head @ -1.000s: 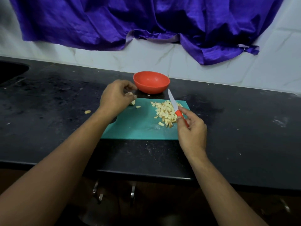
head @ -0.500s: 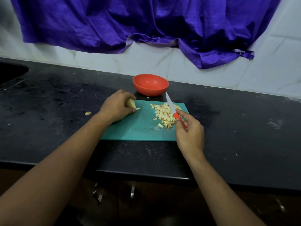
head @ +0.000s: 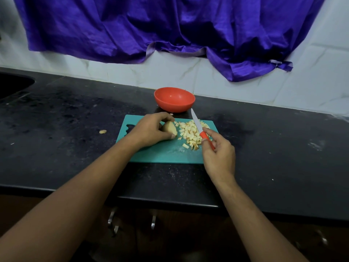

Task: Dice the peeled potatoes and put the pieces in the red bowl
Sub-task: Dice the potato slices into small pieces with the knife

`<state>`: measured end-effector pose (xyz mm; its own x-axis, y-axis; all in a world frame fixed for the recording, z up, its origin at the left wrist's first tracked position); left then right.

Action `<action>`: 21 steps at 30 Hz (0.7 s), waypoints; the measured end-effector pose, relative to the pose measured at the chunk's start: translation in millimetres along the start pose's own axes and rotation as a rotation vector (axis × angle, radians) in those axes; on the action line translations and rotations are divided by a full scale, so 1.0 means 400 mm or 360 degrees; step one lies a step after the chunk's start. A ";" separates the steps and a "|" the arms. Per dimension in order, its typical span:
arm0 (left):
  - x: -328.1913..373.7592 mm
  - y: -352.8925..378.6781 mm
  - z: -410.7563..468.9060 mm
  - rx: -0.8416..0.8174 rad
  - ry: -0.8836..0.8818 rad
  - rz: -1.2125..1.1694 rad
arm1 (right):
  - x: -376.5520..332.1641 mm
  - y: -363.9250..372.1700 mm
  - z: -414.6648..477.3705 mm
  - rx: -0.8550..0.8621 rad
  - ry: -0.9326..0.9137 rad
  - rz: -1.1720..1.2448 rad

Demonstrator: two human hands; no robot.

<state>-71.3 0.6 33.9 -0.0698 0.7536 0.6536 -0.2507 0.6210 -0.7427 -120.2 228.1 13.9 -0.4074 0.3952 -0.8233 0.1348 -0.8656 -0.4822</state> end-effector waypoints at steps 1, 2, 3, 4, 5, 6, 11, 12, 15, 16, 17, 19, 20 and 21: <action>-0.005 -0.008 -0.013 0.0025 -0.0007 0.0000 | 0.001 0.001 0.001 -0.0001 -0.0004 -0.0003; -0.014 -0.017 -0.025 0.0048 -0.0024 -0.0002 | 0.002 0.001 0.002 0.0000 -0.0008 -0.0007; -0.027 -0.026 -0.039 0.0062 -0.0055 -0.0013 | 0.002 0.002 0.002 0.0000 -0.0011 -0.0010; -0.040 -0.034 -0.049 0.0070 -0.0094 -0.0028 | 0.001 0.001 0.001 0.0001 -0.0015 -0.0014; -0.054 -0.041 -0.059 0.0083 -0.0134 -0.0027 | 0.001 0.002 0.001 0.0000 -0.0017 -0.0015; -0.062 -0.049 -0.068 0.0105 -0.0164 0.0013 | 0.001 0.002 0.001 -0.0003 -0.0014 -0.0015; -0.073 -0.073 -0.079 0.0237 -0.0318 0.0299 | -0.002 0.006 -0.001 -0.0023 -0.0025 -0.0034; -0.077 -0.075 -0.078 0.0270 -0.0349 0.0292 | -0.002 0.006 -0.001 -0.0023 -0.0026 -0.0037; -0.087 -0.086 -0.079 0.0430 -0.0318 0.0223 | -0.003 0.009 -0.003 -0.0040 -0.0044 -0.0080; -0.087 -0.092 -0.081 0.0488 -0.0269 0.0209 | -0.004 0.010 -0.003 -0.0048 -0.0050 -0.0093; -0.090 -0.096 -0.083 0.0534 -0.0228 0.0205 | -0.005 0.010 -0.003 -0.0054 -0.0052 -0.0100; -0.106 -0.099 -0.084 0.0564 -0.0207 0.0215 | -0.005 0.012 -0.004 -0.0067 -0.0050 -0.0104; -0.116 -0.099 -0.084 0.0550 -0.0213 0.0220 | -0.007 0.014 -0.004 -0.0075 -0.0049 -0.0108; -0.124 -0.097 -0.085 0.0520 -0.0215 0.0215 | -0.007 0.014 -0.003 -0.0079 -0.0049 -0.0116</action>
<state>-25.4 -53.6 25.3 -0.2445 0.7752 0.5825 -0.5239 0.3999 -0.7521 -117.1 222.7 13.2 -0.4453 0.4464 -0.7762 0.1480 -0.8182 -0.5555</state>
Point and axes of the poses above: each hand's wrist, its own z-axis towards the middle knuckle, its own y-axis out of the palm, x = y × z, the point moved 8 cm from there along z, towards the middle knuckle, and after that the axes turned 7 degrees about -x, right-handed, at the moved point
